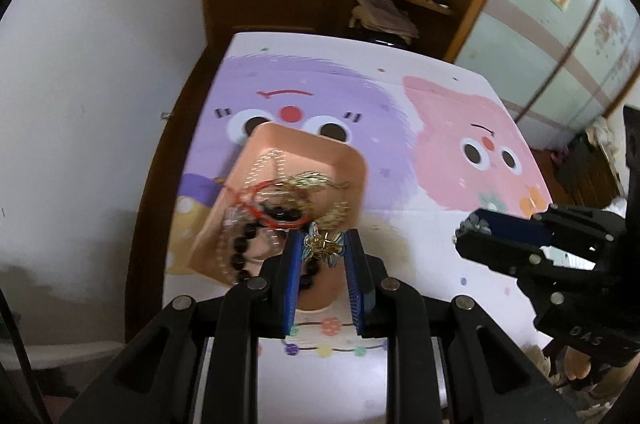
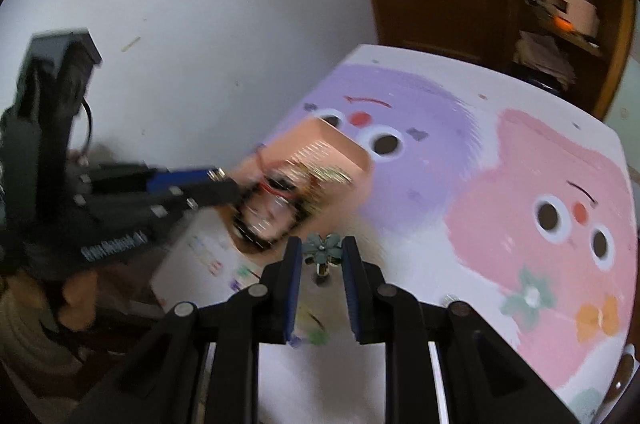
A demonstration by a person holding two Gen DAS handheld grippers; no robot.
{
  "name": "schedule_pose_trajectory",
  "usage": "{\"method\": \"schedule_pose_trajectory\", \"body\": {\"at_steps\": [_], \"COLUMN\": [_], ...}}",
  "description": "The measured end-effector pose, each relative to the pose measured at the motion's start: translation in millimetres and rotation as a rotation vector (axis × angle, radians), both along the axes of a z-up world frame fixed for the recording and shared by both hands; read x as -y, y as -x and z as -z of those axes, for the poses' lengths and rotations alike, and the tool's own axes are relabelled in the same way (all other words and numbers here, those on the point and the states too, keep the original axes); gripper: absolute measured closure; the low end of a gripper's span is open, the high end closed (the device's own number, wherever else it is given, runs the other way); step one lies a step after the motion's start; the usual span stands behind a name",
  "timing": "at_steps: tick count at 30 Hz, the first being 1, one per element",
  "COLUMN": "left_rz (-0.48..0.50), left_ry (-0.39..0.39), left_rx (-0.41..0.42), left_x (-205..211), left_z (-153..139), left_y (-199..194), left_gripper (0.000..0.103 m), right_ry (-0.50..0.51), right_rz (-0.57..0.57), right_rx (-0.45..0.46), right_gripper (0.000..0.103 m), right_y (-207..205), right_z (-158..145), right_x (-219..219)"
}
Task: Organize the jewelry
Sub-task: 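Carry both brooches into the pink tray and open both tools, then withdraw both open tools from the pink tray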
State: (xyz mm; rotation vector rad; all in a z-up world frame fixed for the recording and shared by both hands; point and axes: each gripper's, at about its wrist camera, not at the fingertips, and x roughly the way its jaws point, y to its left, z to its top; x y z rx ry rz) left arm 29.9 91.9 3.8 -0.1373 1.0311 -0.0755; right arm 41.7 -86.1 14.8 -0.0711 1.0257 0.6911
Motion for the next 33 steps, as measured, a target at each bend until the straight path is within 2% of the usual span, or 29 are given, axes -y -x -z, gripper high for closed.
{"method": "schedule_pose_trajectory", "body": {"at_steps": [3, 7, 13, 20, 22, 25, 33], "left_rz": [-0.028, -0.05, -0.064, -0.055, -0.057, -0.06, -0.057], "left_ry": [0.017, 0.033, 0.075, 0.079, 0.077, 0.078, 0.079], "left_rx": [-0.015, -0.044, -0.092, -0.108, -0.107, -0.108, -0.12], "left_x": [-11.9, -19.4, -28.1, -25.7, -25.5, -24.9, -18.9], "left_z": [8.6, 23.1, 43.1, 49.7, 49.1, 48.8, 48.7], "left_y": [-1.1, -3.3, -6.6, -10.5, -10.2, -10.2, -8.4], "left_gripper": [0.084, 0.084, 0.084, 0.083, 0.081, 0.076, 0.074], "right_ry": [-0.027, -0.08, -0.079, -0.07, -0.077, -0.085, -0.093], "right_rz": [-0.009, -0.014, -0.008, 0.01, 0.014, 0.024, 0.036], "right_rx": [-0.008, -0.075, -0.158, -0.218, -0.24, -0.245, -0.241], "right_gripper": [0.083, 0.083, 0.083, 0.082, 0.078, 0.076, 0.075], "right_y": [-8.6, -27.4, -44.3, -50.6, -52.7, -53.9, -49.1], "right_z": [-3.3, 2.0, 22.2, 36.1, 38.4, 38.6, 32.5], "right_x": [-20.0, -39.8, -60.5, -65.3, -64.7, -62.6, -46.1]}}
